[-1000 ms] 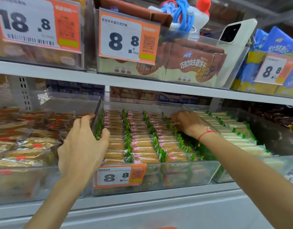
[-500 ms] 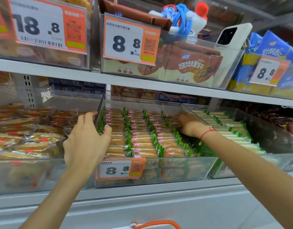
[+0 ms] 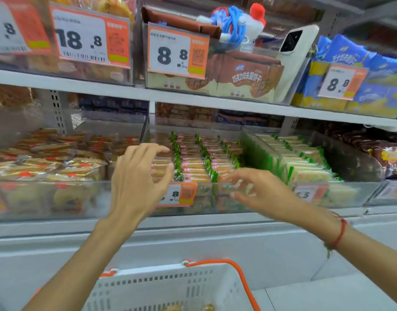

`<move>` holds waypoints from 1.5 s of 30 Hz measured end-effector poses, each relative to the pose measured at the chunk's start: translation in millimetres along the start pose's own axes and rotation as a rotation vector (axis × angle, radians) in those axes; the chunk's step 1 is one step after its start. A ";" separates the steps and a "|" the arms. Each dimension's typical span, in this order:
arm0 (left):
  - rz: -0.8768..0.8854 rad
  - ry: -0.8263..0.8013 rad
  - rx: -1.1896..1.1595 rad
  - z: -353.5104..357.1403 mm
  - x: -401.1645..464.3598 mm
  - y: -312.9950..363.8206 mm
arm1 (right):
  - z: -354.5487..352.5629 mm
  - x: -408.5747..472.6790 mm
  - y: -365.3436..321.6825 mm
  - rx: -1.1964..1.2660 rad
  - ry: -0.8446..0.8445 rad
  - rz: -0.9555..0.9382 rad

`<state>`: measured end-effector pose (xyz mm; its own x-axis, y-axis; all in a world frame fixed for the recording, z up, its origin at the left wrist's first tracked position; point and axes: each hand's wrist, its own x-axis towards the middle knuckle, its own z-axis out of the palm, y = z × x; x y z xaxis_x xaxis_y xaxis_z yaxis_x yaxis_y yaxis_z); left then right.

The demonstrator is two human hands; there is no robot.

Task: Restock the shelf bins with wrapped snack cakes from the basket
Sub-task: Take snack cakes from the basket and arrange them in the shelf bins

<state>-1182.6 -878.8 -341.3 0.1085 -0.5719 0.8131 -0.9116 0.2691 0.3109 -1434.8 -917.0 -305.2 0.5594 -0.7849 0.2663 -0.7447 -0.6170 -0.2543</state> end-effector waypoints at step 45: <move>-0.909 -1.581 -0.255 21.6 -364.4 -63.1 | 319.2 -150.8 -27.1 0.153 -1.052 0.061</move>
<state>-1173.2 -704.1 -667.9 -0.0932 -0.6566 -0.7484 -0.7001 -0.4913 0.5182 -1382.9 -799.8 -635.3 0.6098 -0.4233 -0.6701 -0.7697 -0.5179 -0.3733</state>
